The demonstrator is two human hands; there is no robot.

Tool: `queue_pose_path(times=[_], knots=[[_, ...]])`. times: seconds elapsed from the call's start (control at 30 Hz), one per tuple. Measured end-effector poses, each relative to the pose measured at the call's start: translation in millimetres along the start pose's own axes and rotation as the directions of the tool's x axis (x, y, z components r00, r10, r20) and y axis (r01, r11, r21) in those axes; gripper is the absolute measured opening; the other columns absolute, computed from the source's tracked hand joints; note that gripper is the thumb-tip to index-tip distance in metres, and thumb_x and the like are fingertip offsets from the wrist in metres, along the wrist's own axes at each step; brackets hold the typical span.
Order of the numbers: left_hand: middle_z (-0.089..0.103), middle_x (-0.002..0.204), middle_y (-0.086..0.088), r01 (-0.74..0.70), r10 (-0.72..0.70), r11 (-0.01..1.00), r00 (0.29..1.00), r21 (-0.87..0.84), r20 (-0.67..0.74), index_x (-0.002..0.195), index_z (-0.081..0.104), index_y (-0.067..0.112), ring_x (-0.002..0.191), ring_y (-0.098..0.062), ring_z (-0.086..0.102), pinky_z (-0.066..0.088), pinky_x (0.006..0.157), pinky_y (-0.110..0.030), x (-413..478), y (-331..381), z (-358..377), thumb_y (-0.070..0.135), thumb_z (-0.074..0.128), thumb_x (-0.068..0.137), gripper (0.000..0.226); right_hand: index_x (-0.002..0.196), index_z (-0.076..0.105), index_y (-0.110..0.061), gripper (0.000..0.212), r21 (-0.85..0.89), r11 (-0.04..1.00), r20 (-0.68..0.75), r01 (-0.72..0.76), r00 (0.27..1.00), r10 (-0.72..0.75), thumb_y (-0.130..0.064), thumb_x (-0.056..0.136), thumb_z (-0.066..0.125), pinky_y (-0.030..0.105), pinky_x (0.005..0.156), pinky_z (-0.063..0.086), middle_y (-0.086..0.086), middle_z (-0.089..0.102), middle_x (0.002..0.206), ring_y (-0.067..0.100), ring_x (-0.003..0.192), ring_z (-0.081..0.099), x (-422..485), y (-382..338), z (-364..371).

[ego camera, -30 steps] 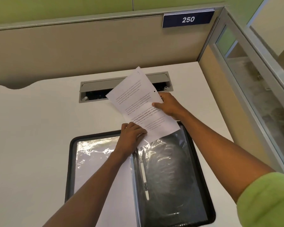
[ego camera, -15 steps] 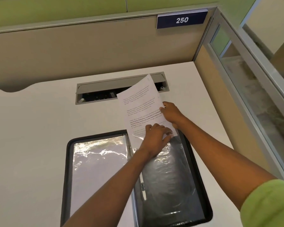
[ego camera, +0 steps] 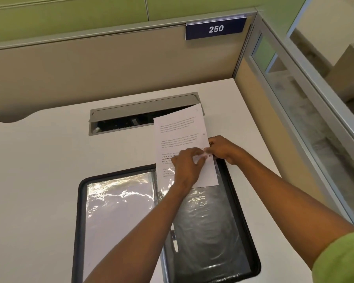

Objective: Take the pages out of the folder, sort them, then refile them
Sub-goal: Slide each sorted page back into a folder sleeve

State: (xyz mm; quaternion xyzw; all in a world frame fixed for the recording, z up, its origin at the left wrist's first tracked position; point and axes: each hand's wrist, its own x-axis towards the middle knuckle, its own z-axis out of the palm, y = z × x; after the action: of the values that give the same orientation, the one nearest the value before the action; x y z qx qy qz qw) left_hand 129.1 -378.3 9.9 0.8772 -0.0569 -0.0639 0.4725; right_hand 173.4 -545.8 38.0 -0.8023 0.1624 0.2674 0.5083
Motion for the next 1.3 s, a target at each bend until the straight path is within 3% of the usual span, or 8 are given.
queue_pose_path(times=[0.17,0.3,0.43,0.5,0.63,0.77,0.9,1.3], knots=[[0.056,0.144,-0.006,0.133,-0.116,0.989,0.966,0.058,-0.231,0.141,0.058,0.017,0.133,-0.024,0.048,0.033,0.115,-0.049,12.1,-26.4,-45.3,0.025,0.069,0.099,0.044,0.136,0.061,-0.008,0.037,0.052,0.998,0.089,-0.028,0.996,0.024,-0.007,0.100,0.064,0.021,0.070,0.059,0.006,0.069,0.129,0.018,0.108,0.069,-9.7,13.1,-13.7],[0.056,0.148,-0.012,0.338,-0.377,0.919,0.905,-0.205,-0.198,0.156,0.043,0.013,0.129,-0.031,0.060,0.051,0.109,-0.050,32.2,-38.5,-79.7,0.027,0.065,0.103,0.059,0.137,0.061,-0.010,0.038,0.074,0.997,0.126,-0.015,0.992,0.005,-0.009,0.099,0.065,0.023,0.076,0.059,0.004,0.070,0.128,0.019,0.113,0.068,-12.6,16.7,-16.5],[0.074,0.106,-0.004,0.421,-0.505,0.816,0.852,-0.397,-0.136,0.109,0.071,0.017,0.097,-0.026,0.071,0.056,0.067,-0.029,39.9,-42.5,-98.2,0.014,0.065,0.101,0.011,0.133,0.064,-0.009,0.035,0.098,0.995,0.110,-0.001,0.994,-0.010,-0.011,0.098,0.068,0.025,0.077,0.060,0.006,0.072,0.124,0.021,0.110,0.070,-12.8,15.1,-15.2],[0.075,0.098,-0.001,0.415,-0.493,0.822,0.861,-0.391,-0.123,0.095,0.072,0.018,0.087,-0.022,0.071,0.055,0.063,-0.027,39.0,-44.0,-101.3,0.009,0.064,0.100,0.013,0.123,0.067,-0.007,0.028,0.122,0.992,0.031,0.014,0.999,-0.018,-0.017,0.098,0.069,0.030,0.079,0.061,0.007,0.074,0.117,0.023,0.105,0.072,-10.7,14.6,-12.7],[0.076,0.100,-0.003,0.413,-0.451,0.871,0.886,-0.266,-0.103,0.099,0.074,0.010,0.085,-0.020,0.073,0.055,0.060,-0.023,32.1,-49.8,-103.6,0.011,0.069,0.097,0.005,0.098,0.068,0.002,0.024,0.076,0.995,-0.141,0.066,0.988,-0.055,-0.022,0.096,0.071,0.043,0.088,0.061,0.016,0.075,0.102,0.026,0.092,0.072,-4.6,23.0,-8.6],[0.078,0.087,0.003,0.483,-0.493,0.866,0.868,-0.127,-0.058,0.083,0.074,0.022,0.084,-0.025,0.076,0.062,0.085,-0.051,24.0,-67.4,-108.5,0.029,0.081,0.077,0.012,0.091,0.069,0.007,0.026,-0.096,0.994,-0.104,0.044,0.993,-0.054,-0.019,0.092,0.075,0.031,0.071,0.049,0.021,0.073,0.096,0.021,0.078,0.062,-10.8,31.4,-13.0],[0.078,0.086,0.006,0.482,-0.482,0.876,0.876,-0.002,0.001,0.079,0.074,0.022,0.083,-0.023,0.074,0.058,0.092,-0.058,21.2,-73.1,-112.7,0.034,0.083,0.071,0.017,0.086,0.072,0.004,0.025,-0.172,0.985,-0.050,0.012,0.999,-0.021,-0.020,0.088,0.079,0.031,0.071,0.045,0.021,0.071,0.090,0.022,0.077,0.060,-12.7,36.3,-18.2],[0.078,0.087,0.000,0.463,-0.474,0.879,0.876,-0.114,-0.093,0.083,0.073,0.023,0.084,-0.026,0.075,0.061,0.088,-0.057,22.3,-68.2,-115.2,0.025,0.081,0.081,0.008,0.086,0.073,-0.010,0.008,-0.193,0.977,-0.353,0.090,0.923,-0.154,-0.017,0.089,0.075,0.032,0.082,0.052,0.008,0.073,0.099,0.026,0.098,0.067,-9.3,17.3,10.4]])
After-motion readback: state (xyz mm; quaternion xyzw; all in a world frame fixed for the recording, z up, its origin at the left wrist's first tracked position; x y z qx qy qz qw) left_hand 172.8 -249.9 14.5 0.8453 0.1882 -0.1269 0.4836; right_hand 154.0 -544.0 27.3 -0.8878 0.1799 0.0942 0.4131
